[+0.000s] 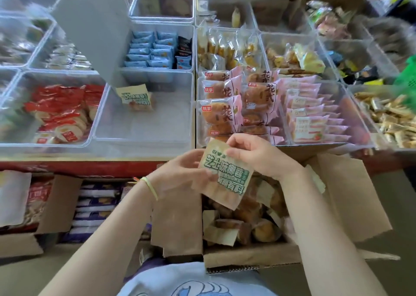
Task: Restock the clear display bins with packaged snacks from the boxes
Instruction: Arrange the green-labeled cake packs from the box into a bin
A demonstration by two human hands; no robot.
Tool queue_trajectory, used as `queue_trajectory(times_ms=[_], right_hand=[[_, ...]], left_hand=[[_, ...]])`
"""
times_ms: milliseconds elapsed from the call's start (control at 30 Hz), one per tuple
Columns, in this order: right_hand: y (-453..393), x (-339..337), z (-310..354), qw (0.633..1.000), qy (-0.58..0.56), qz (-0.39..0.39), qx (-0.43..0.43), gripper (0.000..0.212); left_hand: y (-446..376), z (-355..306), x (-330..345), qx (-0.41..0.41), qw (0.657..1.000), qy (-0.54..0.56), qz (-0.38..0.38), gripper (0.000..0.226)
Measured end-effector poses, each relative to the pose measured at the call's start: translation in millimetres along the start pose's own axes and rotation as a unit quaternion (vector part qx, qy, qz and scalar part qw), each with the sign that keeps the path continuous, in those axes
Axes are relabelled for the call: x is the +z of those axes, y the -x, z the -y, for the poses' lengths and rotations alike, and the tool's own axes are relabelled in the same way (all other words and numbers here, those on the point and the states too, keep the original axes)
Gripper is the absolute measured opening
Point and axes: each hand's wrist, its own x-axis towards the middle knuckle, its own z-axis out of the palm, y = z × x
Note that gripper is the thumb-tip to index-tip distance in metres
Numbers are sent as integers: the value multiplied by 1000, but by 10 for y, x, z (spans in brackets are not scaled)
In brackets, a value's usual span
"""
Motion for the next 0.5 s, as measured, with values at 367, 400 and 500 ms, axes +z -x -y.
queue_trajectory(times_ms=[367, 400, 500], right_hand=[[-703, 851, 816, 971, -215, -98, 29, 7], [-823, 965, 847, 964, -249, -85, 48, 9], [-1168, 1268, 964, 935, -343, -13, 88, 17]], left_hand=[[731, -342, -887, 95, 993, 61, -24, 89], [813, -341, -1011, 104, 992, 62, -35, 92], [1018, -340, -1421, 125, 991, 38, -29, 95]])
